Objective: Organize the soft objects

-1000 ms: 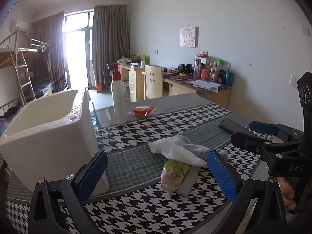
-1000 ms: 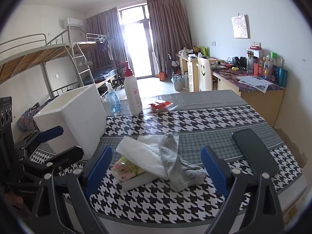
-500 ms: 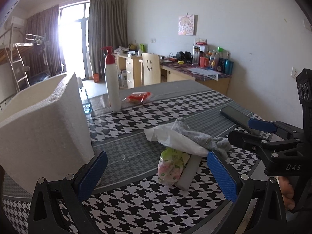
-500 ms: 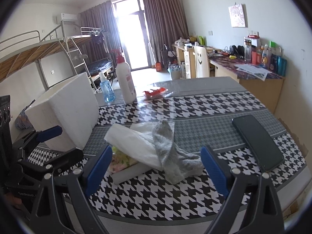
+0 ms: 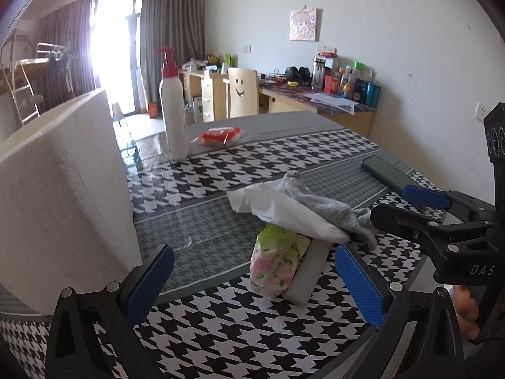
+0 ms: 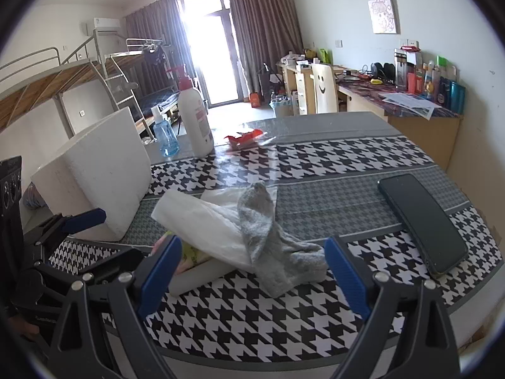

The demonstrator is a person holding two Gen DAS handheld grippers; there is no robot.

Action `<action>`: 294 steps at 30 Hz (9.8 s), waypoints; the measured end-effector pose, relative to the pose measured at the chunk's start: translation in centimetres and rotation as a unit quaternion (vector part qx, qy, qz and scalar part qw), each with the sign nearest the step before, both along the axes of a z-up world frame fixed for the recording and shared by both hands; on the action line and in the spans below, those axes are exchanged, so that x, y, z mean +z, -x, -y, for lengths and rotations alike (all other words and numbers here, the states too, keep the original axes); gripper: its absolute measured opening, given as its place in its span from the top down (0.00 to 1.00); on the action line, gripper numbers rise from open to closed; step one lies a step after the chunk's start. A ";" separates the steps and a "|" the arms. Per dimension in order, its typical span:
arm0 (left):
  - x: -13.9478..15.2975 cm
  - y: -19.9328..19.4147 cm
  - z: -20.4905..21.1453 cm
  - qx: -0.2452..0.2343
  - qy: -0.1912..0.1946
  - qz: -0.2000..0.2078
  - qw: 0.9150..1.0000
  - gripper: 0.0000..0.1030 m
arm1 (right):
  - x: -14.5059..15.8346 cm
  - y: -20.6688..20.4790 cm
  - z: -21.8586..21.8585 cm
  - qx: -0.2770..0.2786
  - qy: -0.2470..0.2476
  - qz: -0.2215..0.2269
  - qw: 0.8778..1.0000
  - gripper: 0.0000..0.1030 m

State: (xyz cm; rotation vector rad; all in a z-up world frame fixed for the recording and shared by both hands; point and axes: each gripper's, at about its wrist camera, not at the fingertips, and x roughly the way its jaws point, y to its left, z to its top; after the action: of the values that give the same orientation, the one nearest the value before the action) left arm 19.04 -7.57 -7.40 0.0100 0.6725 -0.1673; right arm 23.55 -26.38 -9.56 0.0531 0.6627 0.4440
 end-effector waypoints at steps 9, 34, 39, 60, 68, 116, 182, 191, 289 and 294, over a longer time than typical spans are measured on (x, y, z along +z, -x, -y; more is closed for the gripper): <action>-1.3 -1.2 -0.1 -0.007 0.010 -0.025 1.000 0.06 | -1.3 -1.0 -0.3 0.003 0.012 -0.021 1.000 0.18; -3.6 -4.2 1.0 -0.041 0.030 -0.082 0.995 0.36 | -3.5 -3.3 0.1 -0.006 0.023 -0.062 0.998 0.34; -4.2 -4.8 1.1 -0.043 0.034 -0.094 0.994 0.44 | -3.8 -3.7 0.0 -0.005 0.025 -0.067 0.997 0.35; -4.1 -4.1 1.4 -0.064 0.039 -0.090 0.993 0.75 | -4.9 -2.9 -0.6 0.002 0.067 -0.083 0.994 0.81; -3.1 -2.4 1.3 -0.076 0.037 -0.075 0.994 0.75 | -4.3 -1.8 0.1 0.003 0.050 -0.085 0.995 0.92; 4.1 6.2 -2.2 -0.035 0.031 0.048 0.998 0.76 | 4.8 4.7 -0.3 0.039 -0.048 0.016 0.998 0.96; 3.1 6.1 -4.0 -0.021 0.037 0.038 0.998 0.76 | -3.8 6.3 -5.3 0.102 0.065 -0.093 0.988 0.57; 3.0 6.1 -4.2 -0.015 0.038 0.038 0.998 0.76 | -3.0 6.9 -6.4 0.116 0.075 -0.058 0.989 0.35; 10.7 3.2 -6.7 0.040 0.004 0.145 0.989 0.76 | 8.4 2.7 -7.9 0.075 0.011 0.101 0.992 0.90; 11.3 3.0 -6.9 0.043 0.004 0.153 0.987 0.76 | 8.8 2.6 -8.3 0.077 0.009 0.104 0.991 0.90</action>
State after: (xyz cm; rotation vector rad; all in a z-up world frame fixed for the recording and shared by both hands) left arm 16.01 -0.63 3.85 -0.0006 0.3653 -0.0819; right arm 20.98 -18.04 -0.71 -0.0616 0.4662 0.5842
